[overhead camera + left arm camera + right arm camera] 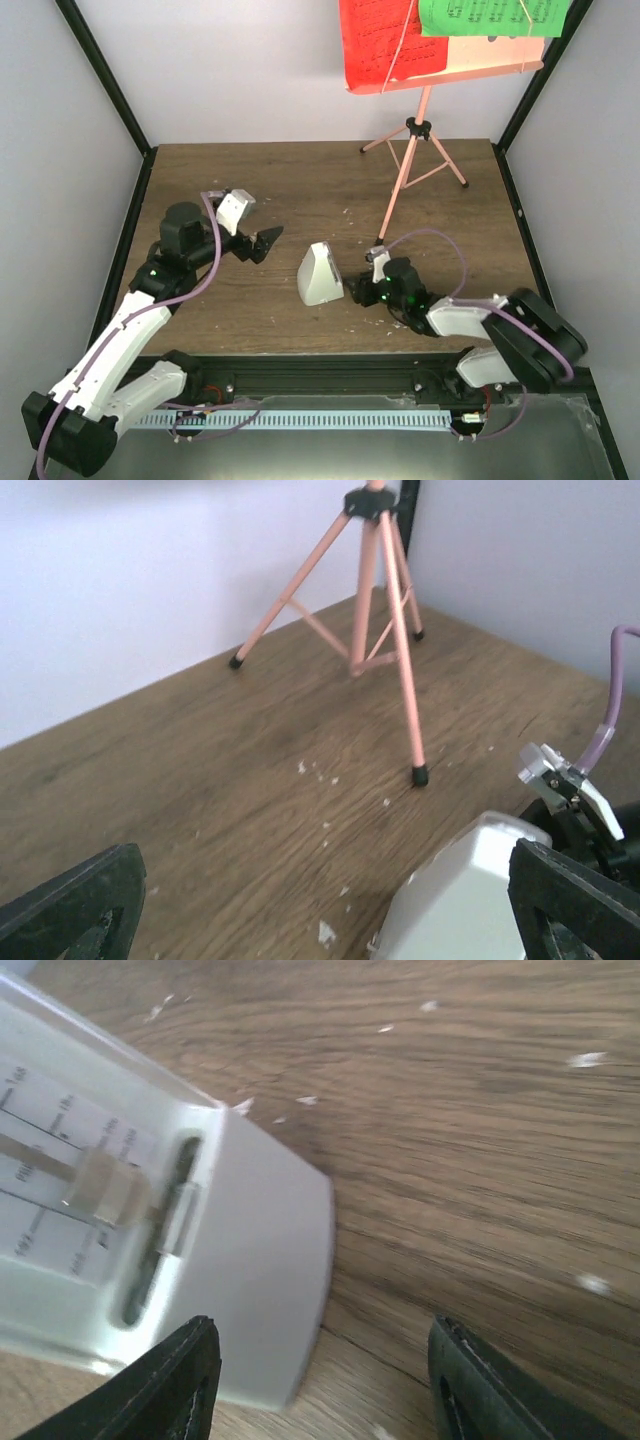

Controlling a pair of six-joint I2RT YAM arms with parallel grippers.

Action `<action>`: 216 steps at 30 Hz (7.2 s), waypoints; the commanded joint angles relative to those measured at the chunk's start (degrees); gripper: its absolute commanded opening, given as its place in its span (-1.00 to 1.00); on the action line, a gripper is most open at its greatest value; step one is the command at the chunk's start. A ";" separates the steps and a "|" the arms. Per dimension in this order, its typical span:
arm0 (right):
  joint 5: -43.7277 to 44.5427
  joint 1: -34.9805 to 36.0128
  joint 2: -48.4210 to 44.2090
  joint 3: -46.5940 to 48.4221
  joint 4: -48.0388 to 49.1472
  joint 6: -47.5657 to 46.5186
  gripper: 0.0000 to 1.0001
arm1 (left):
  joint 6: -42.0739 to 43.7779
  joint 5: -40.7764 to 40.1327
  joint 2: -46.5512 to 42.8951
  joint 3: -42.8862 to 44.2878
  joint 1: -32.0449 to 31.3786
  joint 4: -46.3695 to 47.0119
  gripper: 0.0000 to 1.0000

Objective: Pack up the instrument practice props

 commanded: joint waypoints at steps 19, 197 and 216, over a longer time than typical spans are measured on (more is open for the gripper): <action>-16.66 16.12 28.65 27.53 10.43 -2.55 0.16 | -12.73 -6.35 -4.72 -0.75 0.26 -10.54 0.98; 27.51 -2.67 14.51 51.27 13.71 -20.27 -0.99 | -11.86 -15.89 -2.91 -3.57 15.29 -15.08 0.88; 34.80 7.44 21.81 62.27 16.92 -26.21 -0.99 | -11.83 -15.53 -2.94 -3.70 15.28 -14.92 0.88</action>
